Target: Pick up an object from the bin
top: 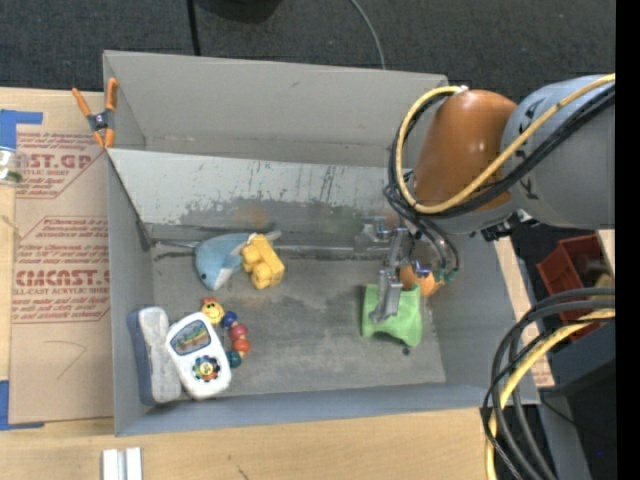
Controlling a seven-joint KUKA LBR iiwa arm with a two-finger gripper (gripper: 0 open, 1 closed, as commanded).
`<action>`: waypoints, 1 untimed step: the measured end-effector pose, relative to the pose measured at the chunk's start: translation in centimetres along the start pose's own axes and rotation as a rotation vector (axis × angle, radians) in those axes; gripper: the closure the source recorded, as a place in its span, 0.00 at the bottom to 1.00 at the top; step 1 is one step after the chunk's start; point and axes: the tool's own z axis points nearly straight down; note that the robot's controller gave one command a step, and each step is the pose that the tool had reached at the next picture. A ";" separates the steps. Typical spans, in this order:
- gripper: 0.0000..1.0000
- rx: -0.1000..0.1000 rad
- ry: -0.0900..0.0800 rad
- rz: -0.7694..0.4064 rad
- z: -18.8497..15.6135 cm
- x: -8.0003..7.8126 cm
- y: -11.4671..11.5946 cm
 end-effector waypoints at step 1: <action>0.00 0.000 -0.007 0.000 -0.5 -0.1 0.0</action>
Offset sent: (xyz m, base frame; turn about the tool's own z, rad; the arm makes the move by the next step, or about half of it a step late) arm -0.0566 -0.0516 -0.0142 0.1106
